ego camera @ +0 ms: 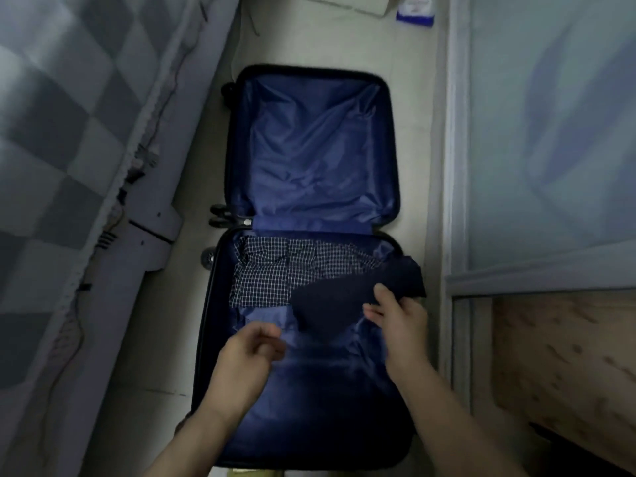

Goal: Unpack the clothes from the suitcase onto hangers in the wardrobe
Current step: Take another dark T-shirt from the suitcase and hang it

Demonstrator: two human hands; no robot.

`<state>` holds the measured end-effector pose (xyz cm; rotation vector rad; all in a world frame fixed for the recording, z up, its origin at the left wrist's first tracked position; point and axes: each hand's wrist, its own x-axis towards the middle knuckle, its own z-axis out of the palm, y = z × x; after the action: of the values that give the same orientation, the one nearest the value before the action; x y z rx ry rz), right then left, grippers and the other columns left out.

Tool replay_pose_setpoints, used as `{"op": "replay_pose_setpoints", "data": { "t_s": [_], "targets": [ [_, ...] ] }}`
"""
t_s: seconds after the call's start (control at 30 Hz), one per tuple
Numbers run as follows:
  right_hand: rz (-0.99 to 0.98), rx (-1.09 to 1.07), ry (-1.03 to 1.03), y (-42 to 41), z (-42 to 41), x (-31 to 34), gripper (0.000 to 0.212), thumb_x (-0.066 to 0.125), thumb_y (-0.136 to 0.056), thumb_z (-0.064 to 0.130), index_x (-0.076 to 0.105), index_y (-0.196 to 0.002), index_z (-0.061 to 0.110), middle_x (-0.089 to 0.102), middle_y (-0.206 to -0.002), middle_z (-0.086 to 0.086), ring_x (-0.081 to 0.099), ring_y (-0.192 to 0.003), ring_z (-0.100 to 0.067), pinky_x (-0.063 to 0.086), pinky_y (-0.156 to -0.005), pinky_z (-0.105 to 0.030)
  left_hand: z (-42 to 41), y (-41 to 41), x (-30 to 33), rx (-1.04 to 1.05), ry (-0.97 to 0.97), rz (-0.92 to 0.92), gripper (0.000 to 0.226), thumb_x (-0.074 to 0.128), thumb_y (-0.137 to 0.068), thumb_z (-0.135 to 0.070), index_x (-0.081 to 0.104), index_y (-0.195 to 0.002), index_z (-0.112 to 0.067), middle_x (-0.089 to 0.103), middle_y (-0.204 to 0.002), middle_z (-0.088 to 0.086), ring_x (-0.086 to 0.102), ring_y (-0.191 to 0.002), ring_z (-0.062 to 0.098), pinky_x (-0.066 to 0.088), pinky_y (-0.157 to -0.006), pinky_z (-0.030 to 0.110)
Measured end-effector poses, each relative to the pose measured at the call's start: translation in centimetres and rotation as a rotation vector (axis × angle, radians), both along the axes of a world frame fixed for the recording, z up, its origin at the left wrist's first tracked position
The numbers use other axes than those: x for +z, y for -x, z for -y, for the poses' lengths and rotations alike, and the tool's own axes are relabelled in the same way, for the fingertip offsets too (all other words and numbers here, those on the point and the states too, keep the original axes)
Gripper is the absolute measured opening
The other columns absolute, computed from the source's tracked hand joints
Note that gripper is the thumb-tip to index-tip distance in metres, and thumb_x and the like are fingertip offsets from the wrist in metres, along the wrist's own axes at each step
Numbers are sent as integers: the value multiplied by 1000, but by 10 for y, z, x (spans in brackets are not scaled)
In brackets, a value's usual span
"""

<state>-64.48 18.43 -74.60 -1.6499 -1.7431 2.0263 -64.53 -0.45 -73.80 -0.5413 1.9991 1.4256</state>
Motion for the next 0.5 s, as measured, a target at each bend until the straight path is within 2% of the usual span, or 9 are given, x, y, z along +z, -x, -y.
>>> {"op": "replay_pose_setpoints", "data": {
  "t_s": [0.07, 0.2, 0.27, 0.37, 0.4, 0.47, 0.5],
  "targets": [
    [-93, 25, 22, -3, -1, 58, 4, 61, -88, 14, 62, -85, 12, 67, -68, 3, 62, -63, -13, 53, -69, -30, -7, 5, 42, -36, -28, -35, 32, 41, -85, 14, 57, -80, -13, 66, -78, 7, 62, -78, 18, 47, -70, 22],
    [-277, -33, 196, -7, -6, 179, 9, 57, -86, 4, 64, -84, 9, 68, -68, 1, 57, -57, -14, 49, -54, -24, -12, 16, 119, -170, -35, -148, 43, 39, -78, 22, 56, -84, -17, 62, -86, 1, 58, -85, 16, 44, -72, 10],
    [-380, 2, 261, -7, -9, 247, 15, 53, -84, 2, 65, -88, 10, 69, -76, 0, 60, -67, -19, 49, -60, -28, -14, 23, 163, -192, -34, -218, 41, 42, -82, 17, 56, -87, -21, 61, -92, -1, 57, -89, 15, 41, -72, 6],
    [-500, 97, 357, -9, -11, 346, 30, 47, -78, 6, 65, -102, 11, 73, -96, -3, 69, -85, -18, 56, -65, -24, -22, 32, 241, -137, -103, -291, 22, 49, -92, -1, 55, -95, -22, 60, -96, -4, 55, -94, 13, 42, -75, 5],
    [-529, 110, 406, -11, -9, 373, 33, 46, -76, 9, 66, -102, 10, 73, -97, -5, 70, -86, -16, 56, -63, -23, -24, 33, 260, -105, -149, -297, 18, 50, -93, -8, 54, -106, -20, 59, -106, -2, 54, -102, 12, 42, -83, 8],
    [-584, 121, 499, -11, -9, 430, 34, 45, -71, 15, 70, -92, 8, 74, -87, -8, 71, -76, -17, 56, -57, -22, -24, 39, 309, -21, -280, -309, 41, 52, -92, -23, 43, -131, -16, 50, -129, -2, 47, -120, 12, 39, -103, 26],
    [-606, 116, 528, -13, -10, 454, 31, 46, -68, 18, 73, -80, 8, 73, -77, -8, 70, -67, -17, 55, -52, -21, -22, 42, 333, 11, -361, -293, 48, 54, -89, -29, 40, -134, -18, 47, -135, -2, 45, -125, 12, 37, -107, 32]
  ]
}}
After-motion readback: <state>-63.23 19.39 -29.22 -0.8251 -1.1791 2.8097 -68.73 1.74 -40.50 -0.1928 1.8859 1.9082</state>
